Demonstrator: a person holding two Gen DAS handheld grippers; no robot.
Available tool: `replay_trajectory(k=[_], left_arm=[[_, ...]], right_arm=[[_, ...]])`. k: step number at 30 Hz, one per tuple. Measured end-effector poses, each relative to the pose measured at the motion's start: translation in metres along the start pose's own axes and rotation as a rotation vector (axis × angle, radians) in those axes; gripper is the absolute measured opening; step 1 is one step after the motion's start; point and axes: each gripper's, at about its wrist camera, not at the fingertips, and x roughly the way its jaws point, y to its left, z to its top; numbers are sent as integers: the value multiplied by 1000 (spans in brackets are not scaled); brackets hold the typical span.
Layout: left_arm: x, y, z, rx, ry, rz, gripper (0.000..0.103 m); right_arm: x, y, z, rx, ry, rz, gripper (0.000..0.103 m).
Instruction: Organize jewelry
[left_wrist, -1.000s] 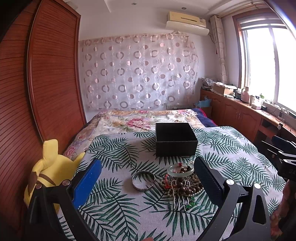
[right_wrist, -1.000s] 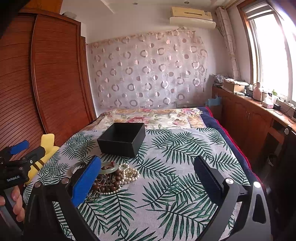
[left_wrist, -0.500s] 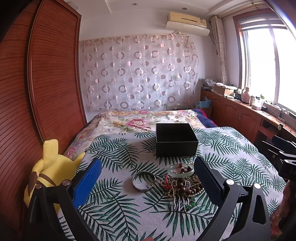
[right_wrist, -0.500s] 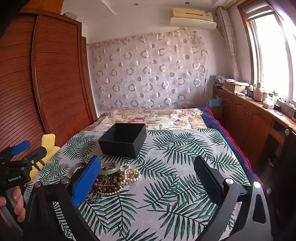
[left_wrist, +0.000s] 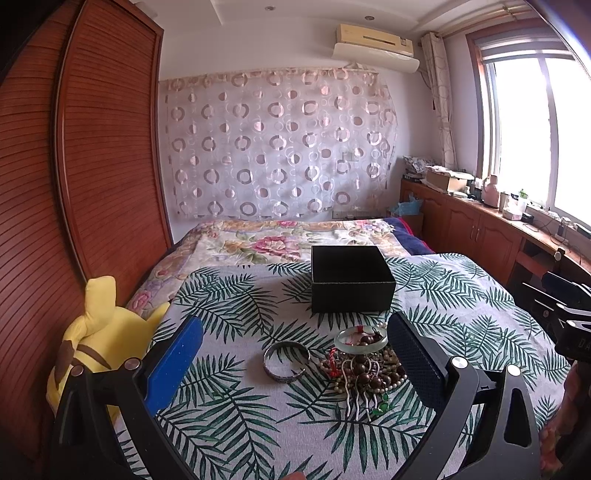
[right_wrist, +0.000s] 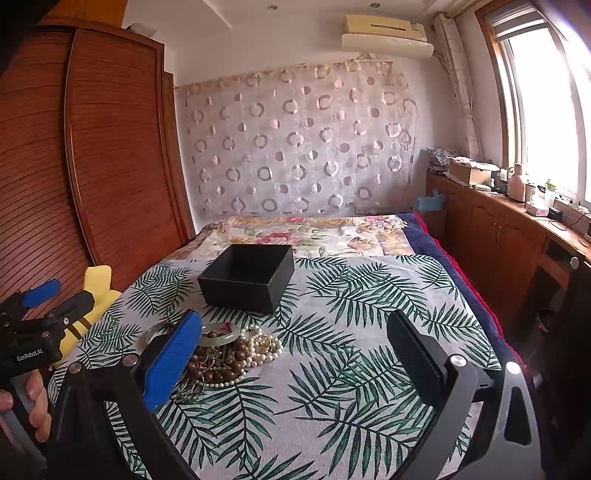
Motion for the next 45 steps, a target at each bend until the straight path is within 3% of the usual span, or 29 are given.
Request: replay_trajectory(k=[20, 33, 45], left_arm=[[1, 0, -4, -4, 4, -4, 97], [37, 25, -24, -2, 127, 5, 97], [60, 52, -35, 20, 199, -2, 97]], right_arm=[[0, 9, 0, -2, 3, 11, 101], [30, 24, -14, -50, 64, 121, 101], [55, 35, -13, -94, 104, 167, 101]])
